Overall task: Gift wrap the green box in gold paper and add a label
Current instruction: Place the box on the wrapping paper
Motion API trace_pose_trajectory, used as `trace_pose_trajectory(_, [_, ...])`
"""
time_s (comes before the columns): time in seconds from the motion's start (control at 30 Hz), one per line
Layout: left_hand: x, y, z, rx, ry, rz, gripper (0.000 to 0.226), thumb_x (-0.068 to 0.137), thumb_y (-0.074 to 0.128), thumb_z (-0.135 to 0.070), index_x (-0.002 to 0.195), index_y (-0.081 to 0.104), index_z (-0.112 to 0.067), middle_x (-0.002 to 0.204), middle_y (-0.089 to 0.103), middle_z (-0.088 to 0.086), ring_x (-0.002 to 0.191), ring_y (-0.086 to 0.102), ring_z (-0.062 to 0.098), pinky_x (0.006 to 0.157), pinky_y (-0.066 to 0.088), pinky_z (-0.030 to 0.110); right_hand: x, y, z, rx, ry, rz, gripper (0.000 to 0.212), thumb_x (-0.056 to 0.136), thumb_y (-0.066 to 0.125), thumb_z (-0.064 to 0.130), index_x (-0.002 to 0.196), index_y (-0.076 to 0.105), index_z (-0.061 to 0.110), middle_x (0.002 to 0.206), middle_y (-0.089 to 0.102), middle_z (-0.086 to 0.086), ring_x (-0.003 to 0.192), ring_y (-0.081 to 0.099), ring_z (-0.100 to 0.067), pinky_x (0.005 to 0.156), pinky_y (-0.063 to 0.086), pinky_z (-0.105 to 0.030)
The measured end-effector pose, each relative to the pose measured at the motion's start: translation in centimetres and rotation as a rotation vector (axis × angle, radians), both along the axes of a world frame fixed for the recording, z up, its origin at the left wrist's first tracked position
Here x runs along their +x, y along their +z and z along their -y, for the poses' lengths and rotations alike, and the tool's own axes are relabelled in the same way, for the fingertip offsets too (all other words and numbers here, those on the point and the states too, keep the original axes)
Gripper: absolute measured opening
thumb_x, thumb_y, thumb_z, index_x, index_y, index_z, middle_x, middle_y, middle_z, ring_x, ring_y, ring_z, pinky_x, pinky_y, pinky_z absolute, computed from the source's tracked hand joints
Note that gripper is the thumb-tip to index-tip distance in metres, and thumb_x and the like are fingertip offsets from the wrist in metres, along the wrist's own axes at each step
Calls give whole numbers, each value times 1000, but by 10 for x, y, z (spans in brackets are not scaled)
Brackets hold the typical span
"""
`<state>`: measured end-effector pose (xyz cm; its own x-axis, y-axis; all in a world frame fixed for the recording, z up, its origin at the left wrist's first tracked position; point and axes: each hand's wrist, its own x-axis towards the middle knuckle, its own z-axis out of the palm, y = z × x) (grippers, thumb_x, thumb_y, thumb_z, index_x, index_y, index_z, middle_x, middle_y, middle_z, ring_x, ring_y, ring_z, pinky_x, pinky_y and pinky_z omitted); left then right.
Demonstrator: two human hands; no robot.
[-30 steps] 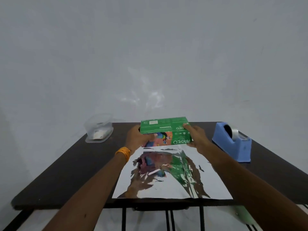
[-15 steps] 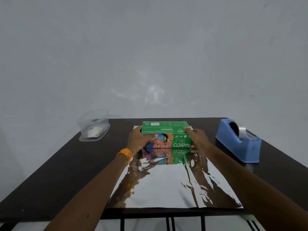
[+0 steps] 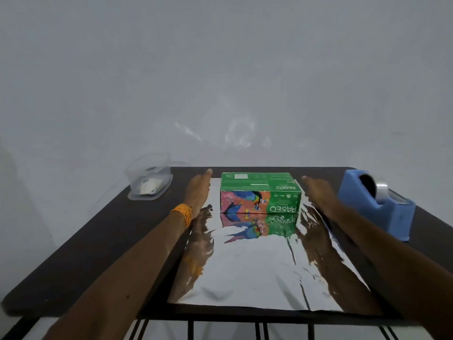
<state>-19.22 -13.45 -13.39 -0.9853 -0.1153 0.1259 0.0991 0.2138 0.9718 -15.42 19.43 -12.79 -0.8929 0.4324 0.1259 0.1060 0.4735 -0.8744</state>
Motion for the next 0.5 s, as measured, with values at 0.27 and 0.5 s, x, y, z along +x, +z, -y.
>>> trace_pose_trajectory(0.27, [-66, -7, 8, -421, -33, 16, 26, 90, 63, -28, 73, 52, -11, 74, 53, 2, 74, 49, 21, 65, 39, 30, -52, -2, -16, 374, 188, 8, 21, 92, 60, 13, 90, 76, 1, 96, 74, -16, 92, 67, -29, 84, 50, -40])
trace_pose_trajectory(0.5, [-103, -14, -11, -640, -105, 84, 47, 94, 61, -26, 124, 46, 6, 105, 59, 20, 91, 59, 32, 73, 50, 35, -93, -9, -17, 730, 335, 214, 37, 98, 58, 25, 133, 61, 12, 140, 58, -10, 129, 53, -27, 104, 39, -36])
